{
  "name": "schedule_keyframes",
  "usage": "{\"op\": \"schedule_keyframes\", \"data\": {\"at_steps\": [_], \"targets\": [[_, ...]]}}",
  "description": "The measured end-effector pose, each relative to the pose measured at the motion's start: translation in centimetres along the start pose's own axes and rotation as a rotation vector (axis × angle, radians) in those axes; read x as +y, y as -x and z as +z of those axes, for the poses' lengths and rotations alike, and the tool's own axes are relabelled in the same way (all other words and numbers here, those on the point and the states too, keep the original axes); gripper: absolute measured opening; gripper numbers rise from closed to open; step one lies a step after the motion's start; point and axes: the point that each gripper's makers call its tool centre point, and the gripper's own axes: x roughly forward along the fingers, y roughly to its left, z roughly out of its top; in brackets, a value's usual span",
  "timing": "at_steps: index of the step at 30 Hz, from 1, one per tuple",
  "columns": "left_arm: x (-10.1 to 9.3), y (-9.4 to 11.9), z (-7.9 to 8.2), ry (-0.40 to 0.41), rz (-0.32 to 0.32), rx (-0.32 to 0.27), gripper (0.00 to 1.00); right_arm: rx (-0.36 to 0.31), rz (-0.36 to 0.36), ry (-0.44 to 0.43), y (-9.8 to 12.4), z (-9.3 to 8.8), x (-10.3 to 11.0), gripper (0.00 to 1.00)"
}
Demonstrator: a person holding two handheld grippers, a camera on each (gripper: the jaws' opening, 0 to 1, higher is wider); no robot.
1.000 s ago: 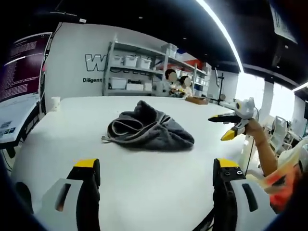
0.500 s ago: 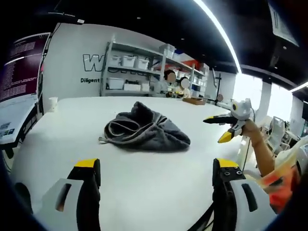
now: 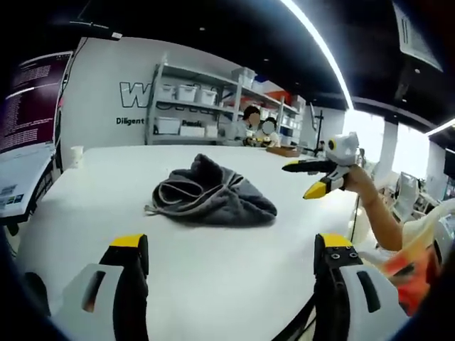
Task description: Open the folded towel by lifting each exposed corner and separating the folded layers until the towel lies flat within the target outline without major curled edges
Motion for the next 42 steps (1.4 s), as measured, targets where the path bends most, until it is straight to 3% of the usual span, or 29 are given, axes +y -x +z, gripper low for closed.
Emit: {"op": "schedule_keyframes", "data": {"at_steps": [8, 22, 30, 42], "targets": [[0.1, -0.1, -0.2, 0.000, 0.000, 0.007, 0.94, 0.065, 0.026, 0.051, -2.7, 0.7, -0.7, 0.92], [0.2, 0.3, 0.2, -0.003, -0.004, -0.001, 0.94, 0.135, 0.046, 0.063, -6.1, -0.1, -1.1, 0.99], [-0.4, 0.5, 0.3, 0.003, -0.018, -0.010, 0.94, 0.140, 0.070, 0.097, -8.9, 0.8, 0.0, 0.97], [-0.9, 0.5, 0.2, -0.001, -0.028, -0.009, 0.94, 0.170, 0.077, 0.116, -11.7, 0.8, 0.0, 0.80]]}}
